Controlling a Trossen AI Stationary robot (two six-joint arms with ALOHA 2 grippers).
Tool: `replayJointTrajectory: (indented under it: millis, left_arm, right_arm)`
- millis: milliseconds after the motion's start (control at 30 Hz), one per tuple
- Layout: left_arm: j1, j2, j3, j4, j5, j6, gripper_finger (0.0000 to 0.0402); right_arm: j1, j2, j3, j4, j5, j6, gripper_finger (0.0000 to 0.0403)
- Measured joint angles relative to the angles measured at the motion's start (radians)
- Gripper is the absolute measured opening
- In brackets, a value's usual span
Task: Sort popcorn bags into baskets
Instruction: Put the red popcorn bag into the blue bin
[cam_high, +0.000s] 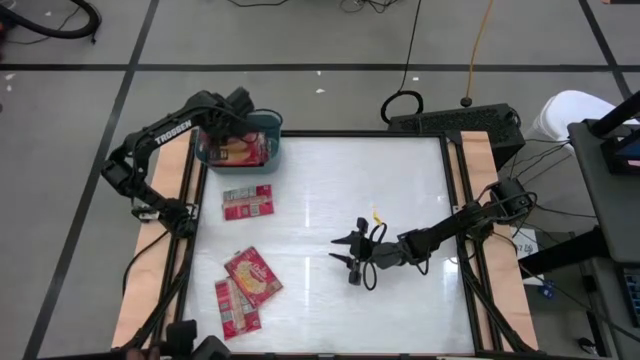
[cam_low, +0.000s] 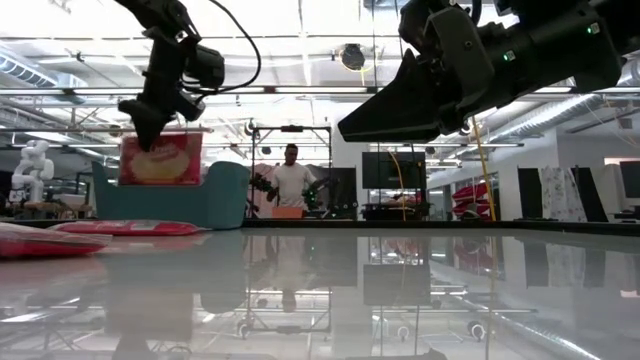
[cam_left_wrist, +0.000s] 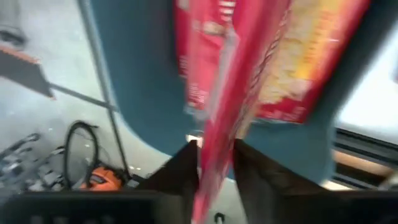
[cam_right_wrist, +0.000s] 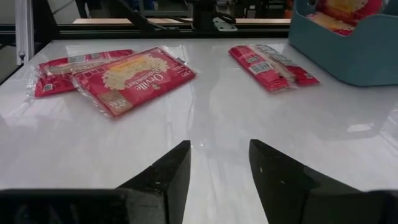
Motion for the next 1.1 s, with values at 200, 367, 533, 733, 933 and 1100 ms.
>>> replayJointTrajectory:
  millis: [200,367,533,733,933,1100]
  left_arm:
    - [0.005,0.000,0.000,0.083,-0.090,-0.011,0.0206]
    - [0.002,0.000,0.003,0.182,-0.215,-0.139,0.0238]
    - [-0.038,-0.028,0.007,0.137,-0.135,-0.379,0.0215]
    - [-0.166,-0.167,-0.043,0.118,0.207,-0.575,0.0142]
    - [-0.434,-0.362,-0.258,0.253,0.234,-0.640,0.0093]
    - [-0.689,-0.503,-0.478,0.385,0.217,-0.785,0.0094]
  right_arm:
    - [0.000,0.000,0.000,0.000,0.000,0.000,0.0155]
    - [0.000,0.000,0.000,0.000,0.000,0.000,0.0155]
    - [0.000,0.000,0.000,0.000,0.000,0.011,0.0155]
    - [0.000,0.000,0.000,0.016,0.001,0.076,0.0155]
    - [0.000,0.002,0.012,0.025,0.001,0.120,0.0155]
    - [0.008,0.052,0.110,-0.042,-0.003,0.116,0.0155]
